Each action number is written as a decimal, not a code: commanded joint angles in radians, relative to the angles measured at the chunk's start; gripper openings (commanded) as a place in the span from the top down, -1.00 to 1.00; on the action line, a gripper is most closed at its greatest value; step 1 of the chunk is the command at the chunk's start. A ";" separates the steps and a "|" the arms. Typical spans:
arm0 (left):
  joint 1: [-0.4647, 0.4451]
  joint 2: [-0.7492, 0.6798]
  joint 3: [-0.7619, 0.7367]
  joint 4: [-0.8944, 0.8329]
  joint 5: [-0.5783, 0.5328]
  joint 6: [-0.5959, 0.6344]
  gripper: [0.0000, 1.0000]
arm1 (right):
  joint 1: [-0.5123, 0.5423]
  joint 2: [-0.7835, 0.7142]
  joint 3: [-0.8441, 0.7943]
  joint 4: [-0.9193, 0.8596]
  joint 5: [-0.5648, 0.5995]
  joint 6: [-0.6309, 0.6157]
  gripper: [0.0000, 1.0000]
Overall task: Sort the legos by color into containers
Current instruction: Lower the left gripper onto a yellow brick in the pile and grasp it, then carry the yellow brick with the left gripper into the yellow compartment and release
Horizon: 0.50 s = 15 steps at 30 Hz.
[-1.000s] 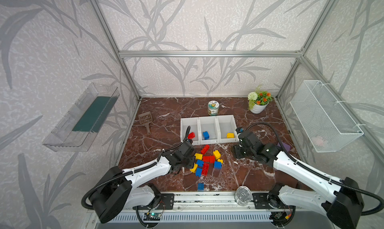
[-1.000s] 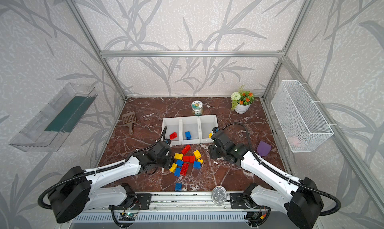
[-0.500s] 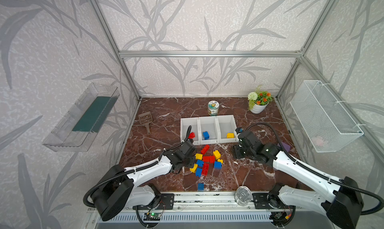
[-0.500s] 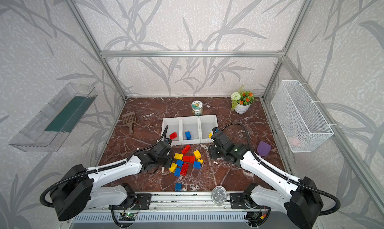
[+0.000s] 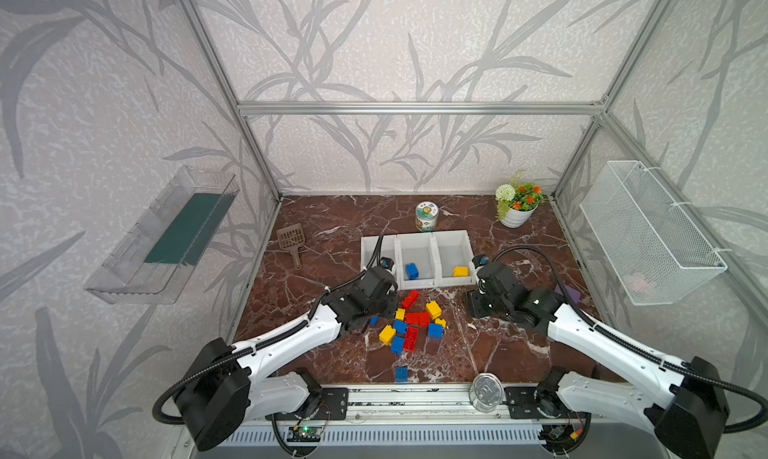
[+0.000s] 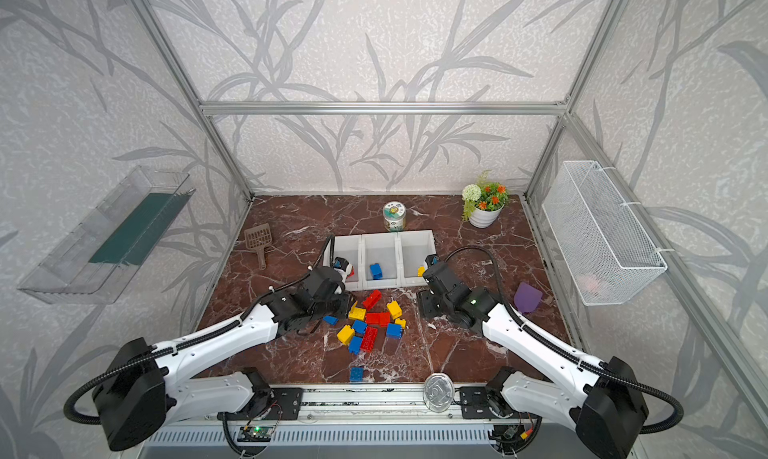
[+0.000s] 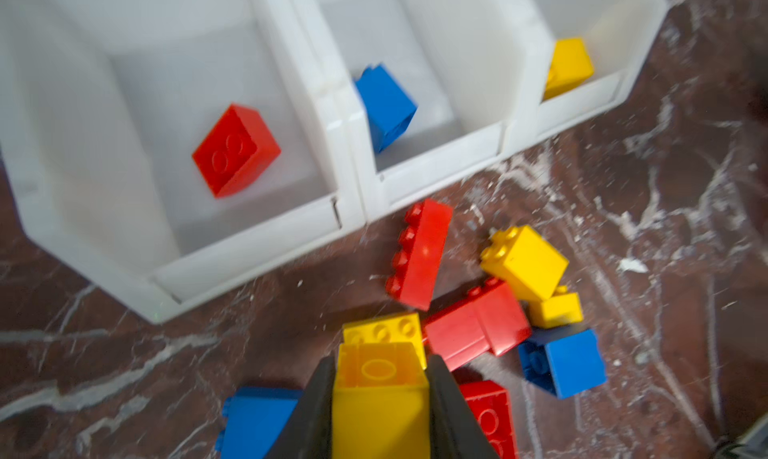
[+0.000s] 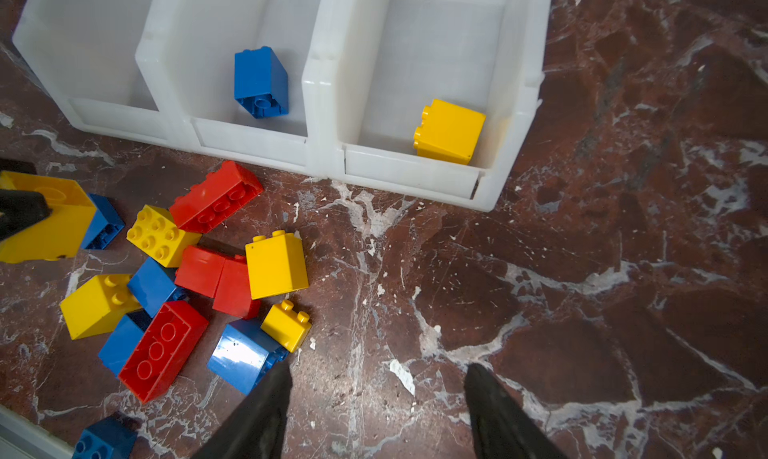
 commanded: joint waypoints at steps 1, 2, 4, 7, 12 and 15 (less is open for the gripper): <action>-0.003 0.075 0.109 0.048 0.038 0.053 0.36 | -0.001 -0.055 -0.007 -0.024 0.067 0.020 -0.34; -0.003 0.110 0.145 0.055 0.055 0.066 0.36 | -0.002 -0.068 -0.012 -0.030 0.077 0.024 -0.34; -0.005 0.175 0.217 0.063 0.084 0.085 0.36 | -0.008 -0.086 -0.024 -0.041 0.088 0.031 -0.34; -0.012 0.281 0.332 0.058 0.111 0.126 0.36 | -0.026 -0.110 -0.042 -0.066 0.091 0.044 -0.34; -0.018 0.457 0.523 0.063 0.143 0.167 0.36 | -0.050 -0.169 -0.065 -0.096 0.088 0.046 -0.34; -0.020 0.570 0.645 0.051 0.161 0.178 0.36 | -0.059 -0.196 -0.077 -0.106 0.077 0.050 -0.34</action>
